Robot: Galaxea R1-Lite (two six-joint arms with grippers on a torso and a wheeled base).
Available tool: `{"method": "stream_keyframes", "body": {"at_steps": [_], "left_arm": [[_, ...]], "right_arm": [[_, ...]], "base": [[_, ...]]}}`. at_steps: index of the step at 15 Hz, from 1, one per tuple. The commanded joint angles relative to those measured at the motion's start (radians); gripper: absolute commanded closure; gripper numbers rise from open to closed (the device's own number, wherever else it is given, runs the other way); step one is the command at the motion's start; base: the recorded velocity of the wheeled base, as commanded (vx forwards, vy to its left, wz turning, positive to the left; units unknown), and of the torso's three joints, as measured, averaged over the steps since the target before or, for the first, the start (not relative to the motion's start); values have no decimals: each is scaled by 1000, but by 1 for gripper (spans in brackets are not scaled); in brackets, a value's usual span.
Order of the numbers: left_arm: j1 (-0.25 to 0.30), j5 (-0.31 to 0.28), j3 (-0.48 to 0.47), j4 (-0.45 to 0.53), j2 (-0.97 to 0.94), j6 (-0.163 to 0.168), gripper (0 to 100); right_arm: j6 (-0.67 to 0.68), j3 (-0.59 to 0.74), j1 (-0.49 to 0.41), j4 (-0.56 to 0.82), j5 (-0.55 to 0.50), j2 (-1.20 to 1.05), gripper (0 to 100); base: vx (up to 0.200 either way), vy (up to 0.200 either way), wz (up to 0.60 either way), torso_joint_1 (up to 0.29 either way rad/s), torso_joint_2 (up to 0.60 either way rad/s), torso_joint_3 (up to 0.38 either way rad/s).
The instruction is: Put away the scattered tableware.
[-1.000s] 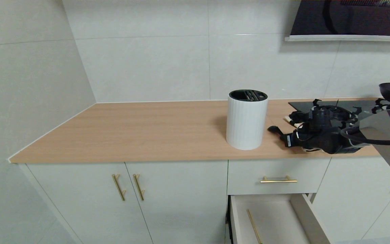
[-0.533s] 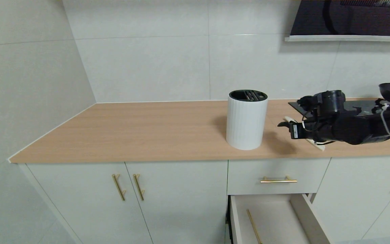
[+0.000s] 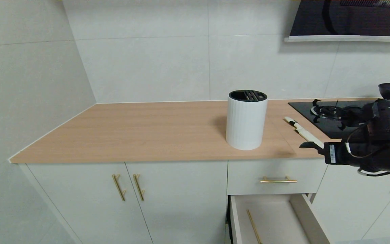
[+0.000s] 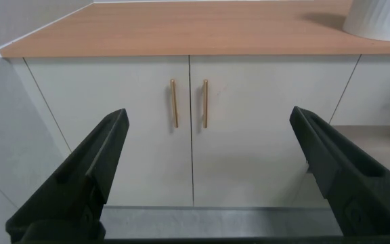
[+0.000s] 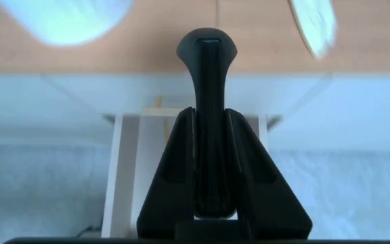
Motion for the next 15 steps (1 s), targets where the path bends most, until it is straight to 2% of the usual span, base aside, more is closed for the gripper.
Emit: {"method": "stream_keyframes", "body": {"at_steps": [1,3,15], "left_arm": [[-1,1,0,0,0,0,0],[1,1,0,0,0,0,0],[1,1,0,0,0,0,0]], "right_arm": [[-2,84,1,4,20,-127,100],[-3,133,-1,-5,95,-130,100],[-3,135,6,-19,105,-15,100]], "base": [[0,0,0,0,0,0],[0,0,0,0,0,0],[0,0,0,0,0,0]]}}
